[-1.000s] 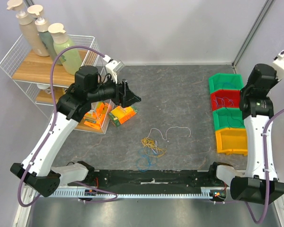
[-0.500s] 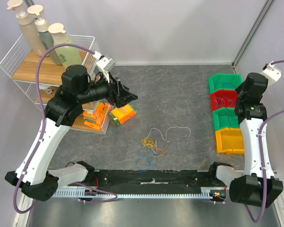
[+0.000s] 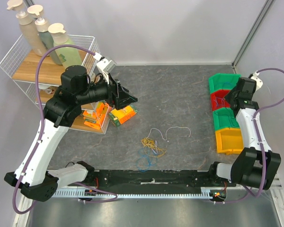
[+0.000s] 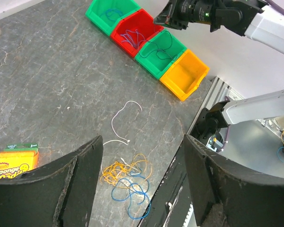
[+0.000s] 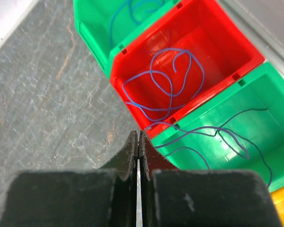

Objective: Untangle the cables

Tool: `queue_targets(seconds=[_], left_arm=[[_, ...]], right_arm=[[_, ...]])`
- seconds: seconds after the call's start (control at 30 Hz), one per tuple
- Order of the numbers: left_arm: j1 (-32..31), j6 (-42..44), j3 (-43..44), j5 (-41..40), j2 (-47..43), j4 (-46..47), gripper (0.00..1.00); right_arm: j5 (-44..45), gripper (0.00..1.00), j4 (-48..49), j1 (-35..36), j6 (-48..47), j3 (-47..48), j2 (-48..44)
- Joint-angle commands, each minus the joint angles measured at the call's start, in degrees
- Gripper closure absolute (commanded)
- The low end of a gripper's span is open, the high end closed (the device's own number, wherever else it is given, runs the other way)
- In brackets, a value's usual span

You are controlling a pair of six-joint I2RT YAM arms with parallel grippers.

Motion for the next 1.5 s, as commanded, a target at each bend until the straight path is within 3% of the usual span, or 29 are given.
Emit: queue_targets(seconds=[0.0, 0.37, 0.8, 1.03, 1.4, 1.47], left_arm=[[-0.31, 2.69, 2.62, -0.42, -0.68, -0.42, 0.25], [-0.4, 2.61, -0.19, -0.17, -0.94, -0.42, 0.24], [-4.1, 6.3, -3.62, -2.1, -1.29, -0.34, 0.23], [-4.18, 6.56, -4.77, -2.54, -2.09, -0.42, 0.23], [-4.27, 6.91, -4.68, -2.98, -2.17, -0.69, 0.23], [-4.18, 6.74, -4.77, -2.89, -2.0, -0.69, 0.23]], right_arm=[[-3.77, 1.0, -0.89, -0.8, 1.91, -1.39, 0.26], [-8.7, 1.0, -11.61, -5.11, -2.74, 1.86, 3.25], [-6.24, 1.0, -19.78, -6.61, -7.66, 5.55, 6.67], [-5.71, 1.0, -18.56, -7.48, -10.65, 1.25, 10.19], [-3.96, 1.0, -6.25, -9.16, -15.04, -0.61, 19.77], [-3.16, 0.92, -6.42, -9.24, -16.19, 0.53, 20.04]])
